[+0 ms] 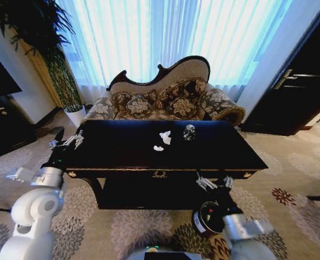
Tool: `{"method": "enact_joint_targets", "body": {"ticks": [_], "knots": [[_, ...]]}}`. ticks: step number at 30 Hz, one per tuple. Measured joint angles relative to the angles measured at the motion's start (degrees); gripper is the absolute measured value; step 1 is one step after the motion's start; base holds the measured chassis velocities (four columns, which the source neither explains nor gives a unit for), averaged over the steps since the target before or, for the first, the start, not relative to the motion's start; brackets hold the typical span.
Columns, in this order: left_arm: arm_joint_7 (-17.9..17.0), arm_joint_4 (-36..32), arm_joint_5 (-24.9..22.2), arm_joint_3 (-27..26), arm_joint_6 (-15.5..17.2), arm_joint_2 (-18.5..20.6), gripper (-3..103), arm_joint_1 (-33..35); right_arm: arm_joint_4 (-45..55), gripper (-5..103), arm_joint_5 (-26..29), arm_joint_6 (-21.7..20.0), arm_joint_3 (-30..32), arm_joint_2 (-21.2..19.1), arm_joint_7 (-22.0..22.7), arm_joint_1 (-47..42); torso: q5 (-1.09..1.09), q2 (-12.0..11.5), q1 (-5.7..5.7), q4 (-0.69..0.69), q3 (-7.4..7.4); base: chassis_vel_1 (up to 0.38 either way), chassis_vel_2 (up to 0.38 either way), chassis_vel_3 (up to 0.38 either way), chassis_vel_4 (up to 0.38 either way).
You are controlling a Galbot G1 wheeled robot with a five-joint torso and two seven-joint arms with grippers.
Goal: Move to the front of the table and place the trash on the table into the trash bin.
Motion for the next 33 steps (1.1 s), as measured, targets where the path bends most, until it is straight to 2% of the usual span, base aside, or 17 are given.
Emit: {"method": "enact_joint_targets", "body": {"ticks": [5, 6, 9, 11, 13, 15, 17, 18, 21, 23, 26, 28, 29, 33], "knots": [[1.2, 2.42, 0.25, -0.17, -0.66, 1.04, 100, -0.56, -1.69, 100, 4.72, -0.83, 4.2, -4.22, -0.44, 2.33, -0.01, 0.0, 0.01, -0.02, 0.0, 0.0, 0.0, 0.0, 0.0], [1.2, 2.42, 0.25, -0.17, -0.66, 1.04, 100, -0.56, -1.69, 100, 4.72, -0.83, 4.2, -4.22, -0.44, 2.33, -0.01, 0.0, 0.01, -0.02, 0.0, 0.0, 0.0, 0.0, 0.0], [1.33, 2.76, 0.68, 0.64, -0.83, 0.63, 100, -0.86, -4.39, 100, 8.21, -2.26, 4.99, -8.28, -0.46, 7.26, -0.01, 0.0, 0.0, -0.01, 0.0, 0.0, 0.0, 0.0, 0.0], [1.32, 2.7, 0.72, 0.81, -0.83, 0.55, 100, -0.87, -4.69, 100, 8.8, -2.58, 4.93, -8.76, -0.47, 8.03, -0.01, 0.0, 0.0, -0.01, 0.0, 0.0, 0.0, 0.0, 0.0], [1.29, 1.76, 1.39, 2.49, -0.81, -0.16, 100, -0.95, -7.14, 100, 12.16, -4.6, 3.71, -11.98, -0.48, 13.65, 0.0, 0.0, 0.01, 0.0, 0.01, 0.0, 0.0, 0.0, 0.0], [1.28, 1.64, 1.56, 3.06, -0.74, -0.3, 100, -1.13, -7.72, 100, 12.44, -4.8, 3.52, -12.56, -0.48, 14.5, 0.0, 0.0, 0.01, 0.02, 0.01, 0.0, 0.0, 0.0, 0.0], [1.25, 1.05, 1.93, 4.95, -0.16, -0.68, 100, -2.13, -10.78, 100, 12.84, -5.28, 3.0, -15.32, -0.63, 17.27, -0.01, 0.0, 0.01, -0.02, 0.01, 0.0, 0.0, 0.0, 0.0], [1.25, 1.05, 1.93, 4.95, -0.16, -0.68, 100, -2.13, -10.78, 100, 12.84, -5.28, 3.0, -15.32, -0.63, 17.27, -0.01, 0.0, 0.01, -0.02, 0.01, 0.0, 0.0, 0.0, 0.0], [1.25, -0.03, 2.04, 5.45, 0.03, -0.49, 100, -2.12, -15.06, 100, 15.28, -5.54, 1.55, -19.69, -1.22, 19.89, 0.0, 0.0, 0.0, -0.01, 0.01, 0.0, 0.0, 0.0, 0.0], [1.26, -0.1, 2.04, 5.51, 0.04, -0.33, 100, -2.15, -15.93, 100, 16.02, -5.54, 1.31, -20.58, -1.33, 20.34, 0.0, 0.0, 0.0, 0.0, 0.0, 0.0, 0.0, 0.0, 0.0], [1.36, 0.03, 1.99, 5.84, 0.04, 0.57, 100, -2.86, -19.63, 100, 19.78, -5.52, -0.15, -24.66, -1.82, 22.82, 0.01, 0.0, 0.01, -0.02, 0.0, 0.0, 0.0, 0.0, 0.0], [1.4, 0.12, 1.98, 5.9, 0.05, 0.63, 100, -2.95, -20.17, 100, 20.39, -5.51, -0.43, -25.39, -1.98, 23.34, 0.0, 0.0, 0.0, -0.02, 0.0, 0.0, 0.0, 0.0, 0.0], [1.49, 0.42, 1.98, 6.15, 0.05, 0.65, 100, -3.2, -21.5, 100, 22.8, -5.51, -1.38, -27.55, -2.42, 24.8, -0.02, 0.0, 0.01, 0.0, 0.0, 0.0, 0.0, 0.0, 0.0], [1.68, 0.96, 2.33, 6.6, 0.07, 0.37, 100, -3.54, -22.92, 100, 25.81, -5.6, -3.02, -30.15, -2.84, 26.63, -0.02, 0.0, 0.0, -0.01, 0.0, 0.0, 0.0, 0.0, 0.0]]}}
